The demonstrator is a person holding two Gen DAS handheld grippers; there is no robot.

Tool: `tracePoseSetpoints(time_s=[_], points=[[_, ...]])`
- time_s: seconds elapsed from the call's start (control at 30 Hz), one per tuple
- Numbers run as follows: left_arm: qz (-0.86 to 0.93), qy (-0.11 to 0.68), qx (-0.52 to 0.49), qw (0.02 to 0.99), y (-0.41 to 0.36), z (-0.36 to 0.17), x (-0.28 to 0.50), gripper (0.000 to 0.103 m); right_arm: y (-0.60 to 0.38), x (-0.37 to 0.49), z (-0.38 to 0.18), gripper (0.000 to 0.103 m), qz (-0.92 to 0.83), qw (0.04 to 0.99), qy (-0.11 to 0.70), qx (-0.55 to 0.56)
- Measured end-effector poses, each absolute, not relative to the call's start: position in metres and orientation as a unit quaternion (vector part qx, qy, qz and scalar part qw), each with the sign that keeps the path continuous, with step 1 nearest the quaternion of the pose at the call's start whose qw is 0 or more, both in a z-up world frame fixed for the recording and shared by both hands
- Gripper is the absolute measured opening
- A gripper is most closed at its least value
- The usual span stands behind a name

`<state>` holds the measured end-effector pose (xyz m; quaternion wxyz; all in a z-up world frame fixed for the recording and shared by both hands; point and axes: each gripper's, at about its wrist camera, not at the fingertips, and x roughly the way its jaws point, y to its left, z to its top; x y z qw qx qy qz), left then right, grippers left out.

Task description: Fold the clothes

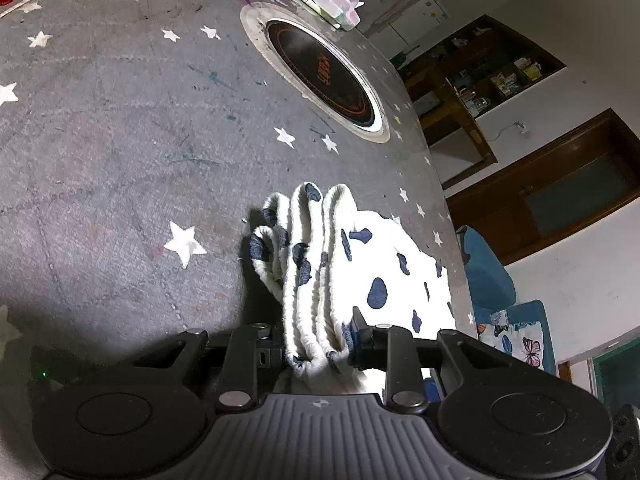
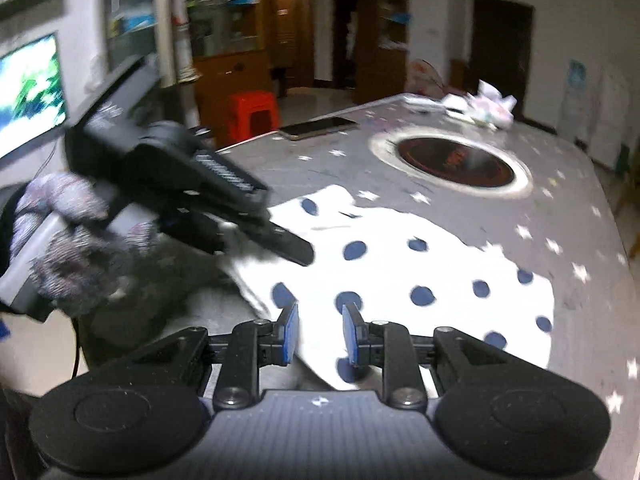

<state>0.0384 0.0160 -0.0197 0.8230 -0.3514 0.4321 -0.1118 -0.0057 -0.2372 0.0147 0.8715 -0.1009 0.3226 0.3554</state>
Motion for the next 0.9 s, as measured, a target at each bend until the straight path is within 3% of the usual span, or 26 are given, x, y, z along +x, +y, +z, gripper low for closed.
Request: tracePoseSetpoints(time_s=[0.17,0.43,0.9], points=[[-0.108,0.431,-0.352,0.824,0.017,-0.020,0.038,0.029,-0.265,0.006,0.008,0.023,0.333,0.875,0.350,-0.041],[-0.106,0.431,-0.350,0.825,0.018,-0.021,0.039,0.029,-0.292,0.008,-0.004,0.024,0.285,0.881,0.374,-0.047],[-0.101,0.431,-0.347,0.827,0.016,-0.019,0.040,0.029,-0.303,0.079,0.000,0.024,0.224,0.909,0.350,-0.036]])
